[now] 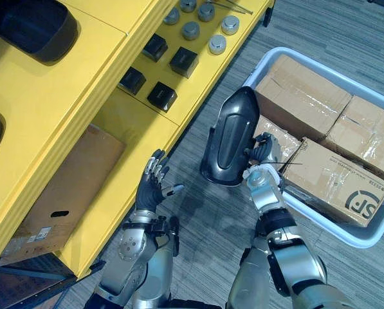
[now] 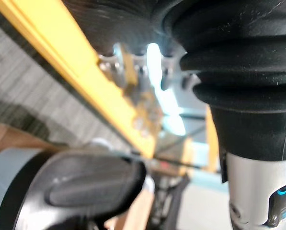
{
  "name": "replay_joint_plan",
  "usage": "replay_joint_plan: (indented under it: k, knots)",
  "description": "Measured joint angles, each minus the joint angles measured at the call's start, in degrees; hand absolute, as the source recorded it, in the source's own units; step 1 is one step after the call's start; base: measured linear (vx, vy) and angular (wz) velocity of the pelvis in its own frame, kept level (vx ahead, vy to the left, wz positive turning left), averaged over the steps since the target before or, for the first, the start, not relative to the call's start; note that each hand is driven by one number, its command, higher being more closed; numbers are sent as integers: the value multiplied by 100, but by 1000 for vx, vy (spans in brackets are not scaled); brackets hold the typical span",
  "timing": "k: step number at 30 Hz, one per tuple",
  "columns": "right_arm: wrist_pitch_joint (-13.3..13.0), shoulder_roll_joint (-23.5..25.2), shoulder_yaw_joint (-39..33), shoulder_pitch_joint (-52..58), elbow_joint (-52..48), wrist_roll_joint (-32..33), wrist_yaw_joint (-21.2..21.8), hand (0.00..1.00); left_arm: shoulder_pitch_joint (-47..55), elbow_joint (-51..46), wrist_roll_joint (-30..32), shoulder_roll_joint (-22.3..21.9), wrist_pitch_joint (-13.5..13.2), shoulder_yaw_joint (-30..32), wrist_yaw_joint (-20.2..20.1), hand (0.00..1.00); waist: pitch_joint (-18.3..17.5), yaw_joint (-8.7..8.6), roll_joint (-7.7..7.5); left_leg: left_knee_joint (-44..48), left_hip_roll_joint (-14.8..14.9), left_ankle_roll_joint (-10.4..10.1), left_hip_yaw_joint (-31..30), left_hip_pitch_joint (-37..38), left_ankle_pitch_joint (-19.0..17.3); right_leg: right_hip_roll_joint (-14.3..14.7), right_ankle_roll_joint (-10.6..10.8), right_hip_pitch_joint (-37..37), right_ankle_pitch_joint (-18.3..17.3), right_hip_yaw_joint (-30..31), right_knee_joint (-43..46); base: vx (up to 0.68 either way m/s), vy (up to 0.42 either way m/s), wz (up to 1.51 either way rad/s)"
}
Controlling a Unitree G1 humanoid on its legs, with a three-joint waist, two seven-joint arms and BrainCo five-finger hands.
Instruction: Walk over and take plastic housings, then place them on the shelf
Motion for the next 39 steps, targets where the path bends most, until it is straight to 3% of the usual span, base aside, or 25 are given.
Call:
replay_joint_plan:
  k: [5,8,18,24,29,34,39]
  knots:
    - [-3,-211,-4,-350,559,-9,6,100,-35,55,-13,1,0,-36,68,0,12,86,45,10,-20,-26,-123,-79,33,-7,0,7,0,-124,11,19,22,10]
    - [-2,-500,80,-591,856,-128,15,100,-64,103,-17,-3,0,-35,72,0,77,173,188,22,-62,-5,-139,-79,53,-56,2,20,-2,-161,35,-4,32,5]
    - [-6,-1096,598,-1134,1562,-231,160,100,22,198,-229,11,-19,-46,62,0,80,212,376,4,-135,12,-277,-153,94,-119,-69,28,-48,-348,57,4,20,6]
    - [-372,-1428,684,-1115,1549,-234,143,100,164,167,-223,19,-146,-28,53,0,77,223,380,17,-195,-11,-286,-191,112,-175,-61,7,-39,-379,58,35,38,4]
    - [-672,-1816,676,-642,825,-478,255,100,185,-64,-203,28,-256,199,40,0,80,159,377,173,-178,11,-283,-240,40,-153,-45,9,-24,-378,69,51,39,-2]
    - [-711,-1914,618,-116,-58,-694,337,100,169,-294,-148,264,-268,435,31,0,98,11,349,326,-168,57,-250,-260,-81,-142,-47,53,-22,-352,75,25,59,-4]
    - [-706,-1830,438,308,-897,-1027,528,100,161,-361,-118,409,-266,607,-23,0,193,-101,206,326,-110,56,-182,-208,-95,-98,-47,53,-22,-275,74,11,19,-5]
